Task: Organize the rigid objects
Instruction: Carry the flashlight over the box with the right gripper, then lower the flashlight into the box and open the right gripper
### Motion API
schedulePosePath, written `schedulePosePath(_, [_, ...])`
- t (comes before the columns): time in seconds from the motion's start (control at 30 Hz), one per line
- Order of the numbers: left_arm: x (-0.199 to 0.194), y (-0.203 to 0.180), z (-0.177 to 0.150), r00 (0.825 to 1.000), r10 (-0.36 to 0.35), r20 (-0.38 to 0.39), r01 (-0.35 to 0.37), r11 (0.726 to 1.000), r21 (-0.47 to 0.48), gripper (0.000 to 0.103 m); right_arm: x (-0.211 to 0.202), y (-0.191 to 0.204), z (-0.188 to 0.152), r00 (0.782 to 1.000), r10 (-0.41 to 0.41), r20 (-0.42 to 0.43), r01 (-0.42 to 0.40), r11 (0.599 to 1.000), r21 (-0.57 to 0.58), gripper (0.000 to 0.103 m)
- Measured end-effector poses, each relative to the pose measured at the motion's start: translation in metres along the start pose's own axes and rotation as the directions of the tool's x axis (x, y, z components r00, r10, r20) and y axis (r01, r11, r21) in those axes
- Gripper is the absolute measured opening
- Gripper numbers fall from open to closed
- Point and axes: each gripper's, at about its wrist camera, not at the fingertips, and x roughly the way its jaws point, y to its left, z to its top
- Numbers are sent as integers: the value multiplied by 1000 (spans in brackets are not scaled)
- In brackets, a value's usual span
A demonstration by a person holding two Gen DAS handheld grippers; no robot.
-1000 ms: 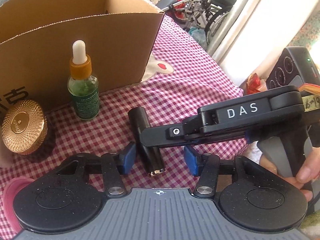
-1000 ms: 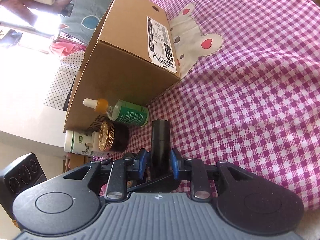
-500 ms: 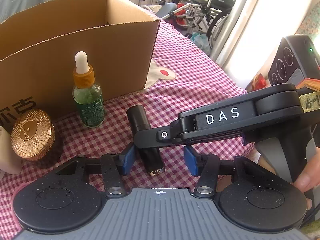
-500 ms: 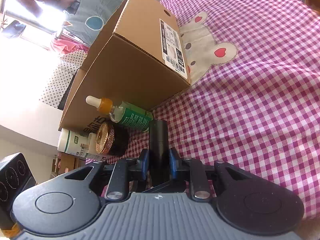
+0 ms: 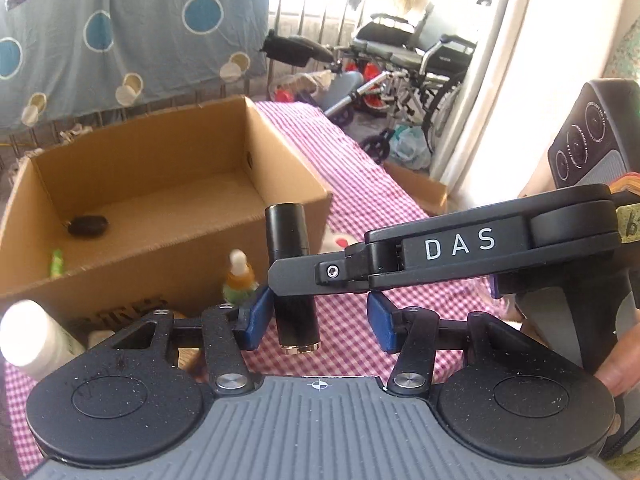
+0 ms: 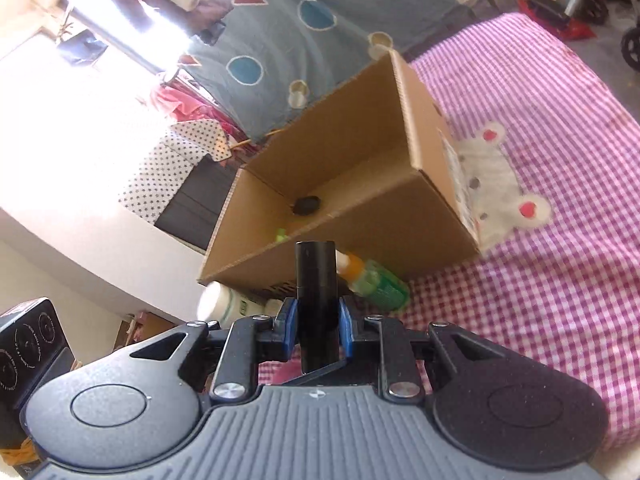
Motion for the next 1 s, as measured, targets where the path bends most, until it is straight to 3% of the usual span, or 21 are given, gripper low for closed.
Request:
schedulePosePath(0.2, [-26,46,42,995,90,40,-88,995,-41,51,37,58,46,998,52,-23,-55,990,-127,24])
schedulePosePath(0.37, [-3,103,69,994,96,-61,-104,985,-135,51,105,73,84,990,35,-135,-51,992,-113,24])
schedulePosePath(0.53, [39,168,72,976,-20,-216,-48,952,-304,51,177,59,103,960,-1,-281,-6,1000,-22,24])
schedulePosePath(0.63, [57,186,68,964,-19,-265,-76,936,-342,51,211,48,107,936,-14,-352,23,1000,20,24])
schedulePosePath(0.77, [68,195,65,957,-8,-289,-102,925,-367,59,247,39,108,908,-71,-412,81,997,6,24])
schedulePosePath(1.0, [57,208,62,963,35,-266,-133,922,-363,62,294,33,102,854,-143,-500,149,988,-27,24])
